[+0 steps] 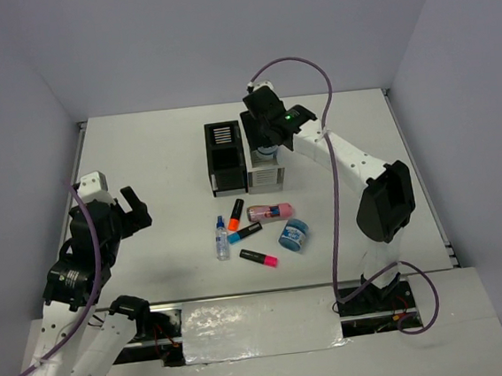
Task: Sort the stationery into containers
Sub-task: Place the stationery in the storage box.
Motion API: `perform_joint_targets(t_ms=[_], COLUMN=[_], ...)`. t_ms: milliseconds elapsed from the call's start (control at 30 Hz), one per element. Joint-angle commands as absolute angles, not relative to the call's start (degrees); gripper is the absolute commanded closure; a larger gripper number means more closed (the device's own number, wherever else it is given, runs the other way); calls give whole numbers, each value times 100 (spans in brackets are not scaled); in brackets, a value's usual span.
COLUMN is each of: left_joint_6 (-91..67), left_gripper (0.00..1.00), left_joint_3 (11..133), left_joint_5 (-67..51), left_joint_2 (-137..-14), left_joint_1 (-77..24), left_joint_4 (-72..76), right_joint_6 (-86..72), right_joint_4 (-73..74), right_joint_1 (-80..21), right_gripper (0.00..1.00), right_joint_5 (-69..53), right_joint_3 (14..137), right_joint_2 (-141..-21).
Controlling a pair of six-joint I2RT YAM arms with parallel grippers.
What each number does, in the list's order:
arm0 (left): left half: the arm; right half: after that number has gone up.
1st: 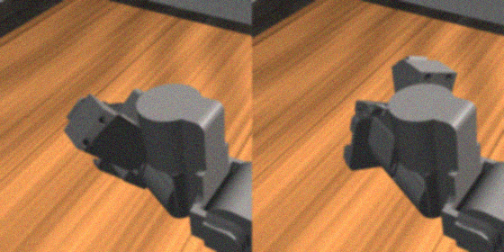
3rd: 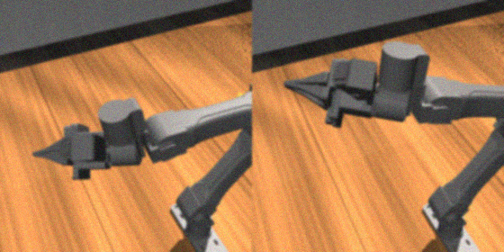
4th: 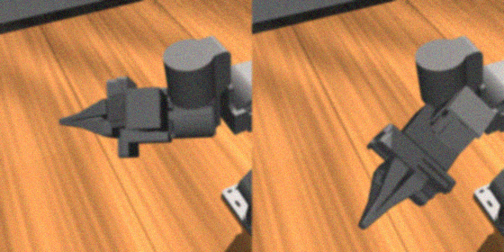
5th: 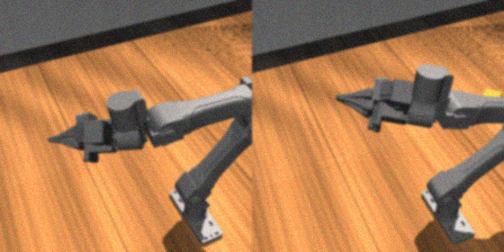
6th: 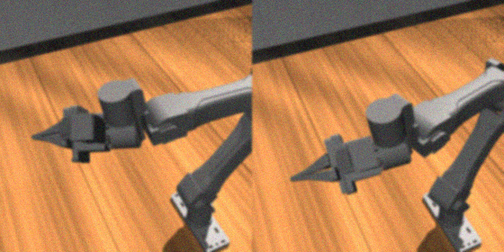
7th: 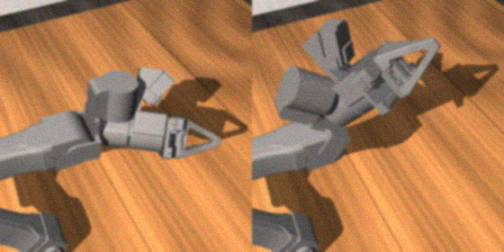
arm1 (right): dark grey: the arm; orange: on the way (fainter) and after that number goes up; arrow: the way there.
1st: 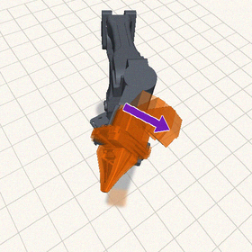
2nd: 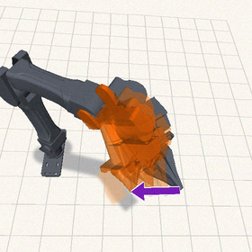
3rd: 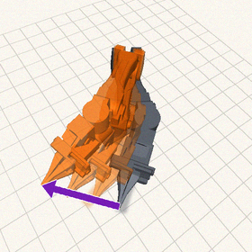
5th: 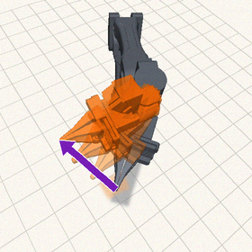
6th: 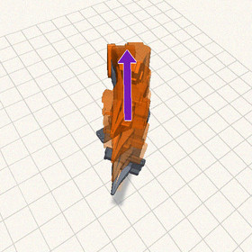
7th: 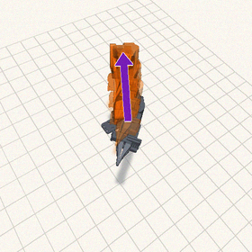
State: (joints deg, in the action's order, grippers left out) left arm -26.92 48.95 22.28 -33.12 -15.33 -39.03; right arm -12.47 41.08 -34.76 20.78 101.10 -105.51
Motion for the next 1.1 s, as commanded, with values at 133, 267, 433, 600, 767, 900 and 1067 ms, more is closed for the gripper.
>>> perform_joint_targets(t_ms=[133,267,433,600,767,900,1067], left_joint_6=[-2575,-2566,-2558,-2558,-2549,-2540,-2540], left_gripper=[1,1,1,1,1,1,1], left_joint_3=[4878,4869,4869,4860,4869,4869,4869], left_joint_5=[2188,2153,2127,2127,2092,2083,2083], left_joint_2=[-3278,-3261,-3270,-3234,-3252,-3252,-3234], left_joint_1=[-1556,-1556,-1556,-1564,-1556,-1556,-1556], left_joint_4=[-3639,-3630,-3621,-3621,-3612,-3612,-3612], right_joint_6=[-1221,-1266,-1318,-1371,-1433,-1398,-1502], right_joint_4=[3779,3727,3753,3884,3920,4051,4359], right_joint_1=[-3472,-3507,-3559,-3577,-3595,-3612,-3595], right_gripper=[100,100,100,80,16,7,0], right_joint_5=[1951,1881,1810,1898,1977,2030,2153], right_joint_3=[10046,9967,9949,10002,9993,10151,10406], right_joint_2=[-10389,-10362,-10327,-10371,-10222,-10239,-10310])
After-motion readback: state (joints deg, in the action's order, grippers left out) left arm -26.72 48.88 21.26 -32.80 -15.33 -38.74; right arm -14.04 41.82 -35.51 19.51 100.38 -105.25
